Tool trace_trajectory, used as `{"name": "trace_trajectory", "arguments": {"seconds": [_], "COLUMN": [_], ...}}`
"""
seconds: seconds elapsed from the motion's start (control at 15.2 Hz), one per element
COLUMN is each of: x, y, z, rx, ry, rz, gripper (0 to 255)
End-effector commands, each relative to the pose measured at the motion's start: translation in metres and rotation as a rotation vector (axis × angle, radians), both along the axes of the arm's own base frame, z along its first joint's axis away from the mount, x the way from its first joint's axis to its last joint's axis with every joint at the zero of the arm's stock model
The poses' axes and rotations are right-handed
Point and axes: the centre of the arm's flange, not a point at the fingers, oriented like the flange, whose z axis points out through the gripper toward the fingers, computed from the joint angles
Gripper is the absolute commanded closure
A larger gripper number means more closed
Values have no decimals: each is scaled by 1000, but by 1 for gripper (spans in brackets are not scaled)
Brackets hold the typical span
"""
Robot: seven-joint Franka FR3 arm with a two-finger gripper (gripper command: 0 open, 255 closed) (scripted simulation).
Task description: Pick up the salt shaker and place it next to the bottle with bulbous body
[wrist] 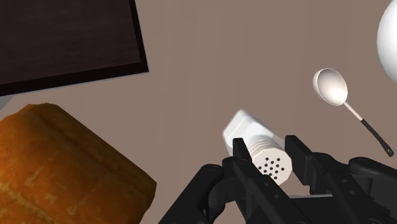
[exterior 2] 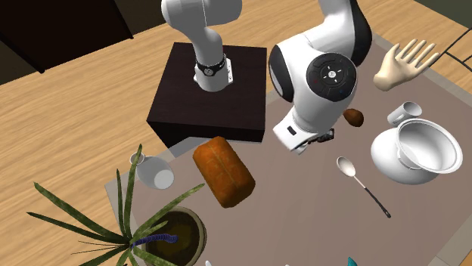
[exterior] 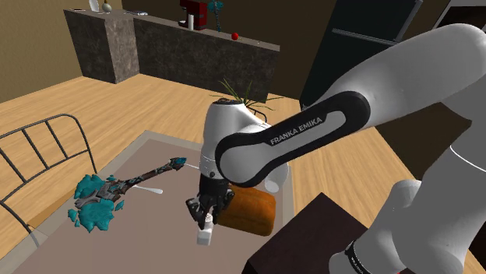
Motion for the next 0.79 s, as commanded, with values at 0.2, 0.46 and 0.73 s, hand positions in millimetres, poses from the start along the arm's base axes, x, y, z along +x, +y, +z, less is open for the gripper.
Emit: {"name": "trace_trajectory", "arguments": {"seconds": [0.2, 0.46, 0.73], "x": [0, 0, 0], "y": [-1, -1, -1], "z": [26, 47, 68], "rx": [0, 0, 0], "ry": [0, 0, 0], "rz": [0, 0, 0], "gripper": [255, 255, 255]}}
